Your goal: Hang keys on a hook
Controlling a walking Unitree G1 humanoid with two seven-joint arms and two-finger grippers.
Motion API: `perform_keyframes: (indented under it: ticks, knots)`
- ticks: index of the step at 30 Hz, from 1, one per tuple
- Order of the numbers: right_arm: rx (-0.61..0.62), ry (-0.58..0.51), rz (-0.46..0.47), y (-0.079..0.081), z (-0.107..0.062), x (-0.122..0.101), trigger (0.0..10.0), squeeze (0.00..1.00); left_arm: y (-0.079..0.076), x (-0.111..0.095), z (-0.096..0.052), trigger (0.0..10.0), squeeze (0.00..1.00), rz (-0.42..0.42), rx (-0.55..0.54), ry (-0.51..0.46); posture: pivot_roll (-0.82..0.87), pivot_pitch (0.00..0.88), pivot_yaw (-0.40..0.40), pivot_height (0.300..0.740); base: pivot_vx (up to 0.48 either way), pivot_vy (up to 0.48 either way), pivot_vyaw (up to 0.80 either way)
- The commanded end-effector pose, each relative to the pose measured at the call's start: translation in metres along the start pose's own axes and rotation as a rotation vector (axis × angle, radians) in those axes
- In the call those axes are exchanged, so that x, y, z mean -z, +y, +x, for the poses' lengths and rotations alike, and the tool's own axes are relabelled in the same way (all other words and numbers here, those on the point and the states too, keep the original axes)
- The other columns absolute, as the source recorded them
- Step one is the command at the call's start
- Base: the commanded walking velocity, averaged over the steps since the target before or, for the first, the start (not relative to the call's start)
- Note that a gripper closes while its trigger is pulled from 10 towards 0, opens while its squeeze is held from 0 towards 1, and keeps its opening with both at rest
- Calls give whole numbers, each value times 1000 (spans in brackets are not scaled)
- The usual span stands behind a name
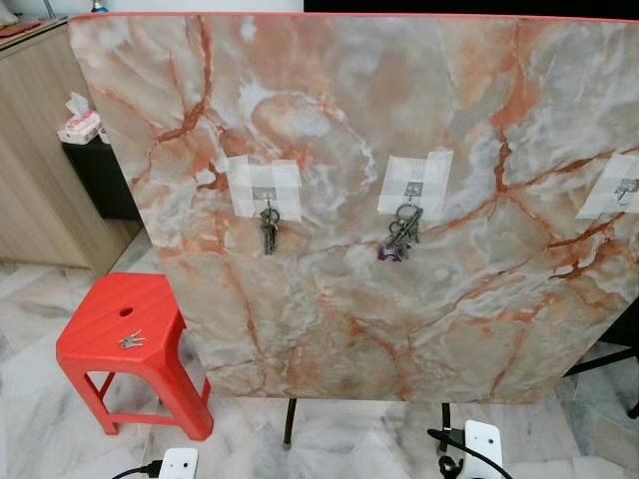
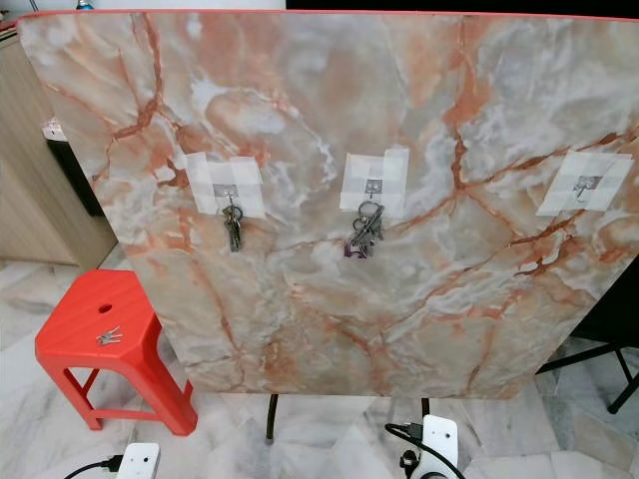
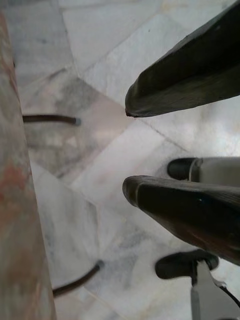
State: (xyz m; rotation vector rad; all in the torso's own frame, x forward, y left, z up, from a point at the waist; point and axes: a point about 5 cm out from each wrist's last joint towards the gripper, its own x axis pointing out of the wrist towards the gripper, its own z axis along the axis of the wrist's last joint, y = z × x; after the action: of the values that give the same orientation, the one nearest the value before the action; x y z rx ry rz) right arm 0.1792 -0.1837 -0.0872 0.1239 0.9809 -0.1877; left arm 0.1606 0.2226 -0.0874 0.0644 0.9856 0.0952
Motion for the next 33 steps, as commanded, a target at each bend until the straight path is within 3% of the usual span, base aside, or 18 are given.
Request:
perform_keyframes:
  ticks: [1, 14, 33]
  knots:
    - [7, 6, 10, -1, 0, 1, 10000, 0, -1, 3, 0, 10000, 0, 20, 1, 17, 75, 0, -47, 740, 0, 0, 0]
    - [0, 1, 12, 3, 0, -2, 10000, 0, -3, -1, 0, 10000, 0, 27, 14, 0, 73, 0, -43, 740, 0, 316, 0]
    - [2, -1, 12, -4, 0, -1, 10000, 0, -5, 0, 1, 10000, 0, 27, 19, 3, 75, 0, -45, 740, 0, 480, 0]
